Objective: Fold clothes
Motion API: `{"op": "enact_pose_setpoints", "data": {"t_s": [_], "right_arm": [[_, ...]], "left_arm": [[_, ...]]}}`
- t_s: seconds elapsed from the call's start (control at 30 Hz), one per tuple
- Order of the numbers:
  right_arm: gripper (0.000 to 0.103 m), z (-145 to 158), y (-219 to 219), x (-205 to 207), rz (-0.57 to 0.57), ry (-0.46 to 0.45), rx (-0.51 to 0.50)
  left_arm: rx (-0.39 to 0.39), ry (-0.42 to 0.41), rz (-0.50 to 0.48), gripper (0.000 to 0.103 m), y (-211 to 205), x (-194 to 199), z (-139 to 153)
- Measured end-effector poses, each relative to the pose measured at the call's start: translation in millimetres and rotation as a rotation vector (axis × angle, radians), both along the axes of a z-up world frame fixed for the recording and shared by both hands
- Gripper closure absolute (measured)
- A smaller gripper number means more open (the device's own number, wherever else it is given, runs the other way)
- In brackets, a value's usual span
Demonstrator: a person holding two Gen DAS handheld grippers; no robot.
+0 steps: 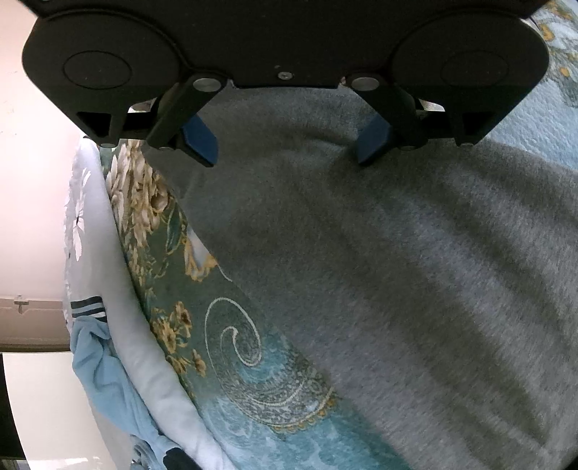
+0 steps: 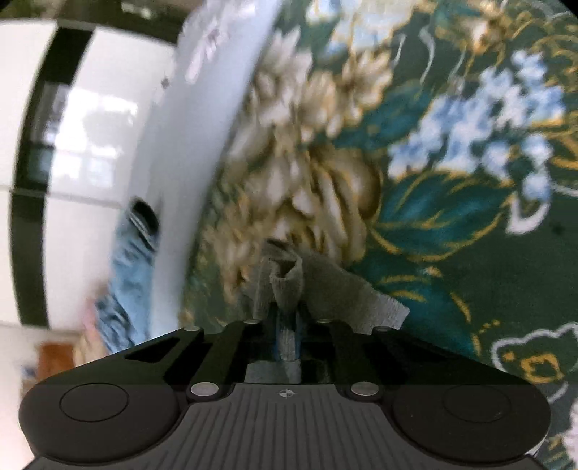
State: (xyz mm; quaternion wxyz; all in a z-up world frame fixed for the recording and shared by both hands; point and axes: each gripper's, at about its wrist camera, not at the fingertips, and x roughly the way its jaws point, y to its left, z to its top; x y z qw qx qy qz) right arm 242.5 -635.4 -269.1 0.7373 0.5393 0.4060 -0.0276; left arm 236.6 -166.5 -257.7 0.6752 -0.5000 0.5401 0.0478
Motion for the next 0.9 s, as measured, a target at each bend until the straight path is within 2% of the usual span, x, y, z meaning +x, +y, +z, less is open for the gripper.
{"op": "enact_pose_setpoints", "data": {"t_s": [0.1,0.2,0.37,0.5,0.53,0.6,0.63,0.67,0.73,0.8,0.83,0.9], "right_arm": [[0.097,3,-8,-19,-0.036,0.003,0.005],[0.097,-16,-14,-30,-0.052,0.082,0.010],[0.097,-28,-15,-32,-0.069,0.104,0.017],[0.094,-20,-20,-29,-0.039,0.093,0.022],[0.091,-15,-22,-31,-0.032,0.078,0.018],[0.079,-3,-25,-36,-0.016,0.069,-0.018],[0.066,1,-26,-40,-0.011,0.070,-0.034],[0.061,2,-28,-44,-0.009,0.072,-0.040],[0.059,-1,-29,-51,-0.006,0.079,-0.023],[0.052,-8,-27,-55,-0.010,0.090,0.005],[0.044,-12,-24,-55,-0.010,0.092,0.023],[0.044,-19,-18,-53,-0.011,0.093,0.047]], "left_arm": [[-0.005,-0.005,0.002,0.020,0,-1,-2],[-0.011,-0.008,0.006,0.020,1,-2,-3],[-0.016,-0.009,-0.006,0.020,2,-1,-2],[-0.025,-0.015,-0.015,0.020,0,-2,1],[-0.029,-0.017,-0.018,0.020,-1,-2,1],[-0.035,-0.022,-0.023,0.020,-3,-2,3],[-0.038,-0.024,-0.026,0.020,-4,-2,4],[-0.041,-0.026,-0.029,0.019,-5,-2,5],[-0.047,-0.031,-0.035,0.019,-8,-2,7],[-0.053,-0.036,-0.040,0.019,-10,-2,9],[-0.056,-0.038,-0.043,0.019,-11,-2,10],[-0.056,-0.045,-0.047,0.019,-11,-3,12]]}}
